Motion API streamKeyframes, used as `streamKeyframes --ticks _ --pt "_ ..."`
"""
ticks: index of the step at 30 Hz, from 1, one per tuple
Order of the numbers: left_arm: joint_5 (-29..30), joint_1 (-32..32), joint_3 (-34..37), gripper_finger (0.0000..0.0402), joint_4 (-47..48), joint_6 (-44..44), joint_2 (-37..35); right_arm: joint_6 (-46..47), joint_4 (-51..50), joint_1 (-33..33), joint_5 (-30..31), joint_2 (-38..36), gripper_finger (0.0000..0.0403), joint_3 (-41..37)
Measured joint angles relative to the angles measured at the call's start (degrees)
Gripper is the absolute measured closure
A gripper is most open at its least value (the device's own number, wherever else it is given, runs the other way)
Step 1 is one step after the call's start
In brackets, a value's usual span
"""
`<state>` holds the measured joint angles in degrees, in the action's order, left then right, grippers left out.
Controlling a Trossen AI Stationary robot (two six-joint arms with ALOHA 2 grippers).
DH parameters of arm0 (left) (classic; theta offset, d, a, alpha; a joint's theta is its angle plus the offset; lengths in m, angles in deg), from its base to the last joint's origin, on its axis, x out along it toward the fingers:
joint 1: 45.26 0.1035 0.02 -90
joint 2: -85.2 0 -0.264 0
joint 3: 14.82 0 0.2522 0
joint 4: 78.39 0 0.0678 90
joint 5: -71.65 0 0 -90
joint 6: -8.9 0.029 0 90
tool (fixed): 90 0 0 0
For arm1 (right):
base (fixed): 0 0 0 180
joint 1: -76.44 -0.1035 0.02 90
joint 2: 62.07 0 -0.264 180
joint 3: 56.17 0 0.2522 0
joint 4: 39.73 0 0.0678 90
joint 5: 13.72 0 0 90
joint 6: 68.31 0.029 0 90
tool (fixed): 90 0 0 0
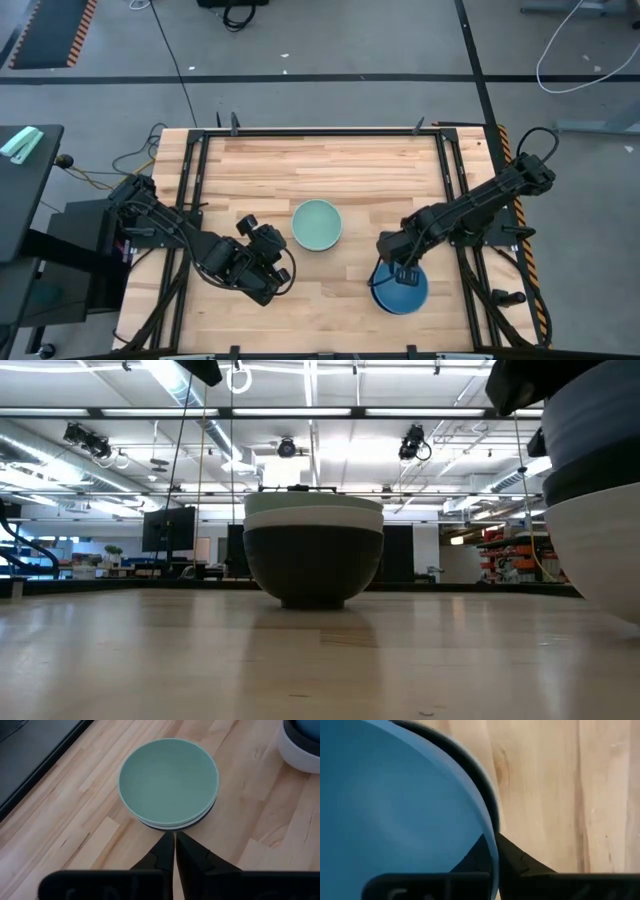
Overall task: Nest bowls inside each other
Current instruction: Stack the blue bowl on the black bowl
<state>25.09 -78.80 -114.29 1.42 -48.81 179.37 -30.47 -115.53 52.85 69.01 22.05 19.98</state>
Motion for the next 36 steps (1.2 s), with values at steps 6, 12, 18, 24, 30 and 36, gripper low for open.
streamKeyframes --ticks 6,12,18,24,30,36 --pt "0.0 0.0 0.0 0.0373 0.01 0.0 0.0 -0.17 0.02 -0.02 -1.59 -0.02 0.0393 0.0" --pt "0.0 0.0 0.0 0.0373 0.01 0.0 0.0 -0.8 1.33 -0.03 -2.66 -0.01 0.0397 0.0" --pt "0.0 0.0 0.0 0.0381 -0.01 -0.02 0.0 -1.99 1.7 -0.02 -4.24 2.78 0.0398 0.0" --pt "0.0 0.0 0.0 0.0374 -0.05 -0.04 0.0 -3.88 2.14 -0.04 -6.1 5.98 0.0399 0.12" --pt "-0.2 0.37 0.0 0.0376 -0.05 -0.02 0.0 -2.3 2.23 -0.04 -5.61 5.62 0.0395 0.09" --pt "-1.19 1.84 0.0 0.0379 -0.07 0.01 0.0 0.0 2.21 -0.04 -5.1 4.66 0.0366 0.05"
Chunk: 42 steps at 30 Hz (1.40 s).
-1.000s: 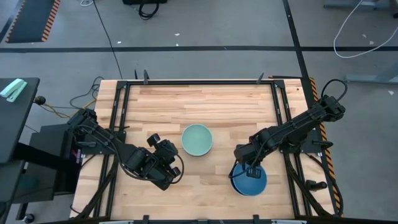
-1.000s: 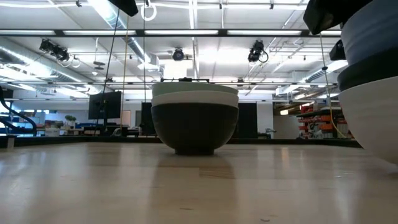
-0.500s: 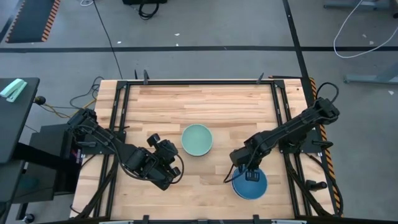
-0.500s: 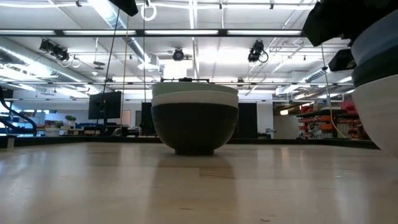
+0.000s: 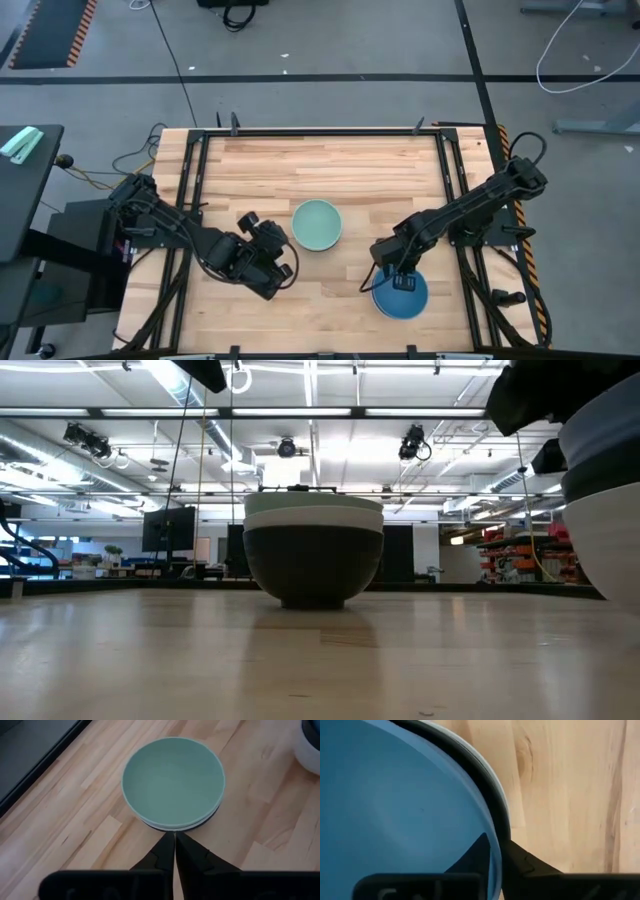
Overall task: Nest bowls inside each other
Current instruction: Stack the blue bowl on the black bowl
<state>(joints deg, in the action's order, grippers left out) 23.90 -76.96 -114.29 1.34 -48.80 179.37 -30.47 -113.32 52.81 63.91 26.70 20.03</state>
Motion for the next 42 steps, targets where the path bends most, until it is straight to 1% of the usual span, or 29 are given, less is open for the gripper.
streamKeyframes --ticks 8,16,24,27,33,38,42 --pt "-1.52 1.39 0.0 0.0366 0.0 0.37 0.0 0.96 -0.18 0.0 0.4 -0.39 0.0321 -0.01" --pt "-1.6 1.4 0.0 0.0373 -0.25 1.44 0.0 1.22 -0.22 0.0 0.27 -0.39 0.0291 -0.01" --pt "-1.59 1.4 0.0 0.0365 -0.23 1.56 0.0 1.66 -0.42 0.0 -0.18 -0.39 0.0286 -0.01" --pt "-1.6 1.4 0.0 0.0363 -0.22 1.56 0.0 1.71 -2.13 0.0 -0.1 -0.39 0.0285 0.33" --pt "-1.58 1.4 0.0 0.0363 -0.17 1.56 0.0 2.01 -6.02 0.02 3.13 -0.39 0.0285 4.66" --pt "-1.58 1.4 0.0 0.0367 -0.17 1.56 0.0 1.55 -5.84 0.02 3.58 -0.39 0.0285 8.2" --pt "-1.58 1.4 0.0 0.0364 -0.17 1.56 0.0 1.61 -6.48 0.65 3.72 -0.42 0.0285 8.82"
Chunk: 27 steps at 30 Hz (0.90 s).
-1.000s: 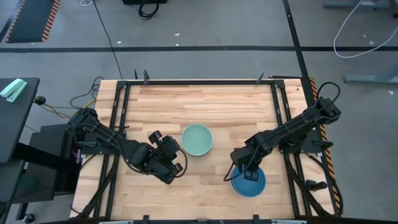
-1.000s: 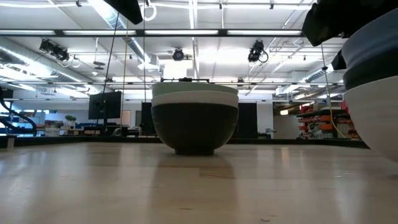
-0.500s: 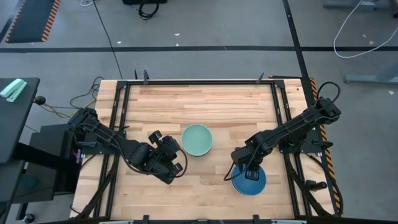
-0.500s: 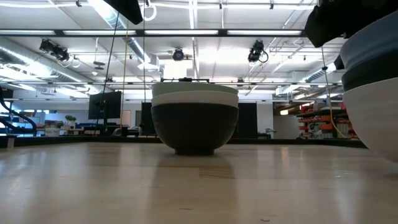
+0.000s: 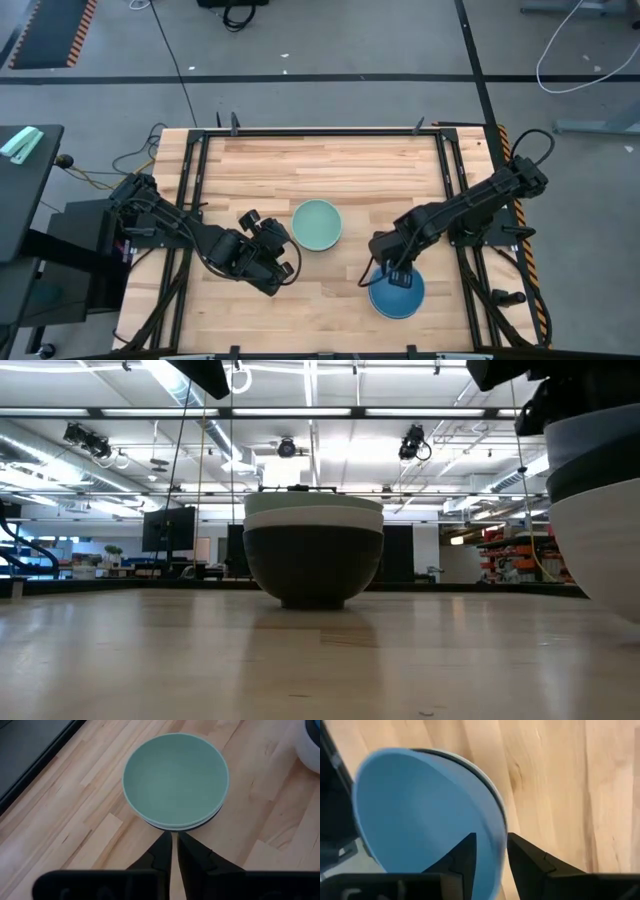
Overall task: Nest bowls inside each other
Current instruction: Stack the blue bowl on the black bowl, then stack the right stacked bowls on the green bowl
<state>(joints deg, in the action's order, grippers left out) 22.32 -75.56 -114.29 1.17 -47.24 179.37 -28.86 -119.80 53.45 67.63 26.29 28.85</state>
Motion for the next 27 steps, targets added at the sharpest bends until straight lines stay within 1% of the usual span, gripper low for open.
streamKeyframes --ticks 7,13,21,27 --pt "0.0 0.0 0.0 0.0365 0.0 0.32 0.0 -0.4 -4.3 2.14 0.28 -0.26 0.0285 0.0" --pt "0.0 0.0 0.0 0.0371 0.0 0.46 0.0 -1.01 -4.39 2.76 0.48 -0.52 0.0285 0.0" --pt "0.0 0.0 0.0 0.0366 0.0 0.44 0.0 -1.74 -4.35 2.74 0.68 -0.52 0.0285 0.0" --pt "-0.31 0.0 -0.02 0.0374 -0.02 0.37 0.0 -2.05 -4.35 2.74 0.7 -0.51 0.0285 0.0"
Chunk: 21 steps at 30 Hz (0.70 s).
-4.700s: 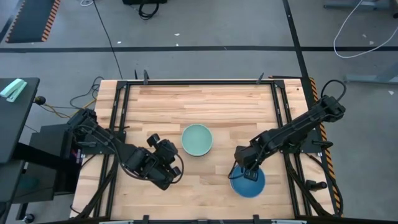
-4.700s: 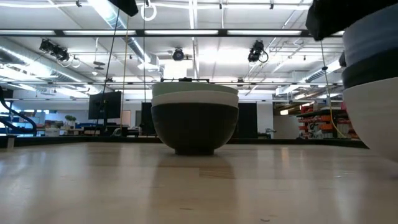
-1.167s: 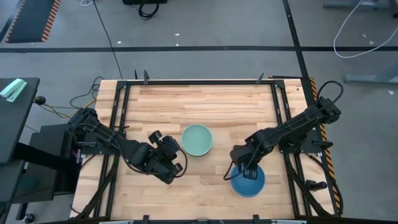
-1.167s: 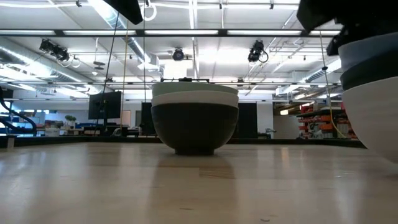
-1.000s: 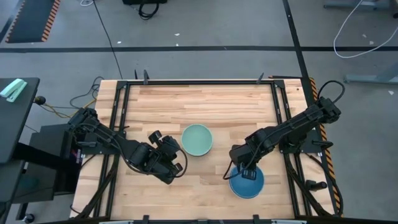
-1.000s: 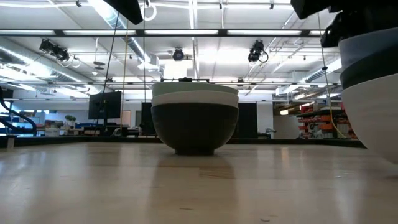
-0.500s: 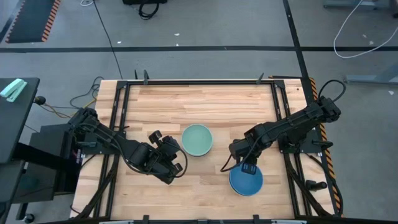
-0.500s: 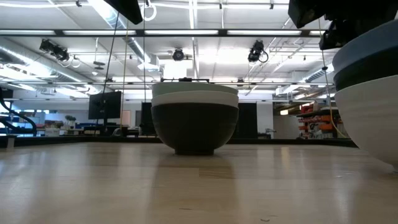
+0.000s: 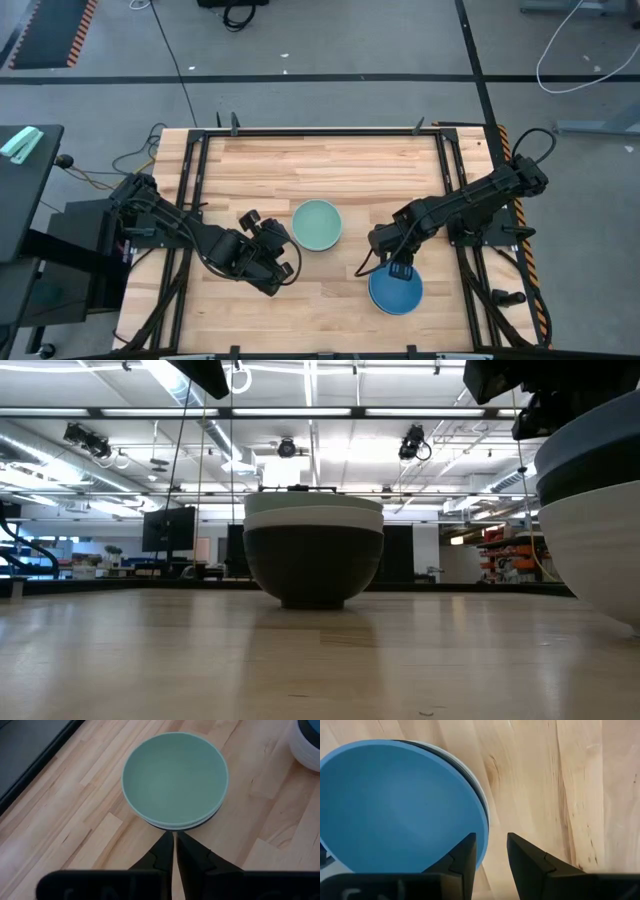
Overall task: Nest bowls inside each other
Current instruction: Stack the right stacked bowls on the green bowl
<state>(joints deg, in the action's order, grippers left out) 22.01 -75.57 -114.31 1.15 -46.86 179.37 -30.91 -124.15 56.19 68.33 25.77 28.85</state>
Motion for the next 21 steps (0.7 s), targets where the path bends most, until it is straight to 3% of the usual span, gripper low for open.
streamKeyframes --ticks 21 --pt "-0.61 -0.02 0.0 0.0365 0.0 0.81 0.0 -2.08 4.0 -0.17 0.58 0.01 0.0274 -4.74"
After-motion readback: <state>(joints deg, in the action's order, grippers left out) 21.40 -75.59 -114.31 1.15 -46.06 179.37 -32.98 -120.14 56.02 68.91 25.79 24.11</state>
